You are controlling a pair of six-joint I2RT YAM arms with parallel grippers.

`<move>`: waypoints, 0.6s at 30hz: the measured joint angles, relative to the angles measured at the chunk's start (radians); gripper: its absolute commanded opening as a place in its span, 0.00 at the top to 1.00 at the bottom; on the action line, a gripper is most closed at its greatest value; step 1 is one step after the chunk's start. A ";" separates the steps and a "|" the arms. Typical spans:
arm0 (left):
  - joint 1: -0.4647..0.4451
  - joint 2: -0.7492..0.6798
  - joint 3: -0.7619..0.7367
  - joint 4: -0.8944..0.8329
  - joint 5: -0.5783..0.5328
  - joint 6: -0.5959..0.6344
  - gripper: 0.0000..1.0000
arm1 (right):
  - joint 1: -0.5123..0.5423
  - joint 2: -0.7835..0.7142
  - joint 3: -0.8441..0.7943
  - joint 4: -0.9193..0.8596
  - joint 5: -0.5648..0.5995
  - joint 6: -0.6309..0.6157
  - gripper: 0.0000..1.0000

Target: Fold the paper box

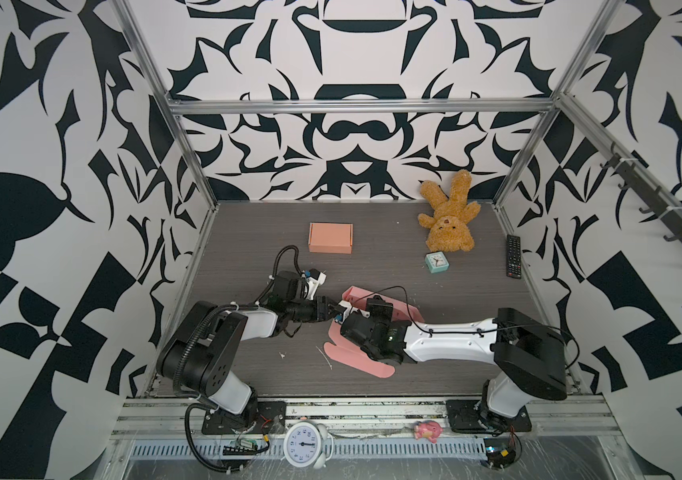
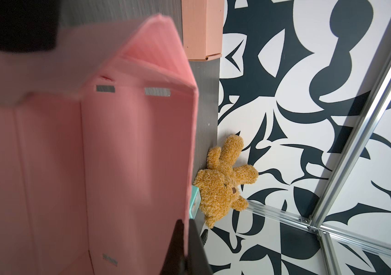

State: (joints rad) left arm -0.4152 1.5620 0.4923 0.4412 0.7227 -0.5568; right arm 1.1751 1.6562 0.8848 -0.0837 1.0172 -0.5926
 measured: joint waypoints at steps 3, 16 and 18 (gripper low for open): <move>-0.016 -0.005 -0.017 0.029 -0.021 0.009 0.54 | 0.000 -0.008 -0.007 0.019 -0.007 -0.015 1.00; -0.050 -0.004 -0.084 0.215 -0.111 0.034 0.50 | 0.000 -0.007 -0.018 0.045 -0.014 -0.031 1.00; -0.062 -0.004 -0.086 0.233 -0.113 0.039 0.50 | 0.000 -0.003 -0.018 0.052 -0.010 -0.036 1.00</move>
State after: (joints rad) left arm -0.4774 1.5578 0.4061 0.6746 0.6098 -0.5175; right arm 1.1755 1.6527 0.8673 -0.0315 1.0077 -0.6289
